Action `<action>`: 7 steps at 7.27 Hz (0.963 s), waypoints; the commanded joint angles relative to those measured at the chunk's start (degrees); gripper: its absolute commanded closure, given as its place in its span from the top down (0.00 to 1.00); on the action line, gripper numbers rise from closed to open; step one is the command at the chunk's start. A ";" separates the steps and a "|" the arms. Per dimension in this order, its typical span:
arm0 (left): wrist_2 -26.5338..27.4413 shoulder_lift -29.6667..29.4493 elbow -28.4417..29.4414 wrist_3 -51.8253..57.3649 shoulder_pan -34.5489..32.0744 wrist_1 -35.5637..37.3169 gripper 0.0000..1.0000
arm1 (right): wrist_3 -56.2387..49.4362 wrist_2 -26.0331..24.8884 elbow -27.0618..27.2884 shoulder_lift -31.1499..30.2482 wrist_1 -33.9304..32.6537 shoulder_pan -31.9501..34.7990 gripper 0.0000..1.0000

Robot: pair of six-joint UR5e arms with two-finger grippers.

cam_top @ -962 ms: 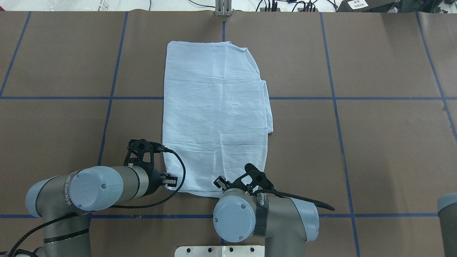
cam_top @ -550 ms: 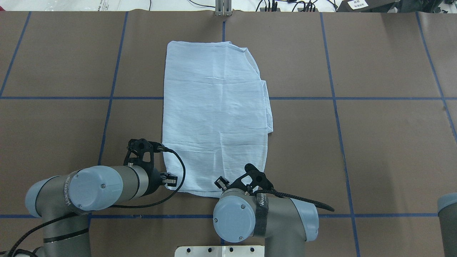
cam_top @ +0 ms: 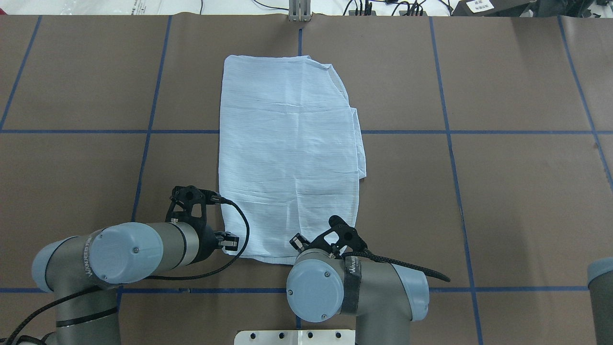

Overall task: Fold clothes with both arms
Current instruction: 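Lift the near edge with both grippers and fold it toward the collar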

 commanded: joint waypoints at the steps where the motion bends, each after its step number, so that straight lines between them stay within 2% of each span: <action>1: -0.44 -0.16 -2.93 0.26 -0.02 0.09 0.00 | -0.81 0.36 4.57 -1.43 -1.48 2.10 0.00; 2: -0.62 -0.25 -5.21 0.35 0.06 0.61 0.00 | -0.91 0.45 10.09 -3.10 -5.24 2.12 0.00; 3: -3.49 0.36 -9.24 0.09 -0.02 2.36 0.00 | -0.82 0.46 17.80 -5.64 -9.10 1.94 0.00; 5: -6.14 0.37 -18.29 -3.49 0.15 8.42 0.00 | -0.29 0.28 28.73 -5.05 -20.34 -1.47 0.00; 6: -6.85 0.28 -22.42 -5.09 0.76 11.49 0.00 | -0.03 0.02 30.95 -4.79 -22.65 -2.44 0.00; 7: -7.03 -0.25 -25.07 -5.01 0.77 15.17 0.00 | -0.12 -0.33 30.80 -3.65 -22.76 -2.45 0.00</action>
